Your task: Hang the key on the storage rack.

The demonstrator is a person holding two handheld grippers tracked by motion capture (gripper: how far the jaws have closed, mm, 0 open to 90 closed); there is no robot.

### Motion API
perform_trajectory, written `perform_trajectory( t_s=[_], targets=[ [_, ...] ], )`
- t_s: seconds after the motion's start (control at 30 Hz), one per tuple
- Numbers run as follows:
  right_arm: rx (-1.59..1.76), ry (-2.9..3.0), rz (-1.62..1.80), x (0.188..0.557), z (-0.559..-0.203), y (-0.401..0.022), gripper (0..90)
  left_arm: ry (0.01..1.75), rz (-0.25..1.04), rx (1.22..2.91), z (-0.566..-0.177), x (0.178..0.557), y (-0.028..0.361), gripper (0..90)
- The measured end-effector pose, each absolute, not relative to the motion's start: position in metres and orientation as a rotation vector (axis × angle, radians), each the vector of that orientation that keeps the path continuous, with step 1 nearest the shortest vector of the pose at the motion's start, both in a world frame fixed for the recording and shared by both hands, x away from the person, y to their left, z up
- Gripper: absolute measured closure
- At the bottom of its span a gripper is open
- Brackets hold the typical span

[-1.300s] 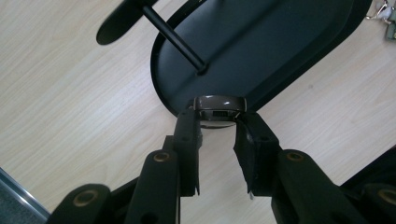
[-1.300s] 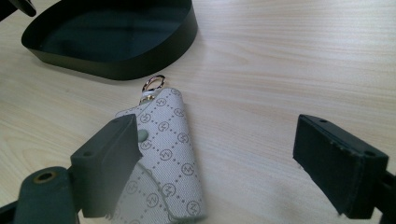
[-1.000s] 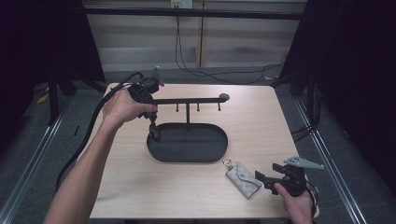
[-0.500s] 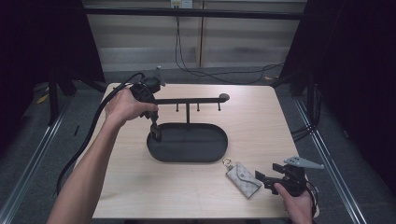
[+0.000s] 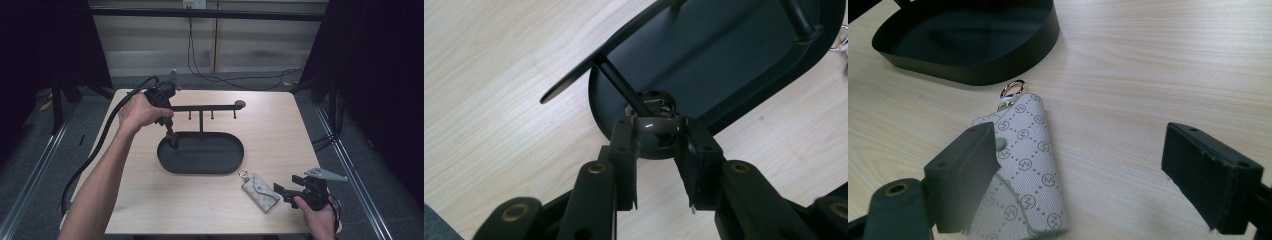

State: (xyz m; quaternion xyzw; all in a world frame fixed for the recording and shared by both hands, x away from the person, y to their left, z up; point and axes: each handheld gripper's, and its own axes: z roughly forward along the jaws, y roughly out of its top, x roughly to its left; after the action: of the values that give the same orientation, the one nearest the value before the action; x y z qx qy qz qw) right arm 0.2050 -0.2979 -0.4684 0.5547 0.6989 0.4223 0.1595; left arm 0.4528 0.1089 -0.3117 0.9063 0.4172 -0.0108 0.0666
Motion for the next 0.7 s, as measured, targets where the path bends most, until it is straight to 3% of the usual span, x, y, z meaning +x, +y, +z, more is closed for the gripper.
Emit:
perform_trajectory(
  t_s=[0.3,0.7],
  targets=[
    [1.586,2.002,1.204,0.2056,-0.4687,-0.2977,14.4,1.292,-0.011,2.728,-0.312,0.4564,0.1038,69.6],
    [1.586,2.004,1.207,0.2054,-0.4687,-0.2978,14.5,1.337,-0.005,2.701,-0.3156,0.4558,0.1063,39.6]
  ],
)
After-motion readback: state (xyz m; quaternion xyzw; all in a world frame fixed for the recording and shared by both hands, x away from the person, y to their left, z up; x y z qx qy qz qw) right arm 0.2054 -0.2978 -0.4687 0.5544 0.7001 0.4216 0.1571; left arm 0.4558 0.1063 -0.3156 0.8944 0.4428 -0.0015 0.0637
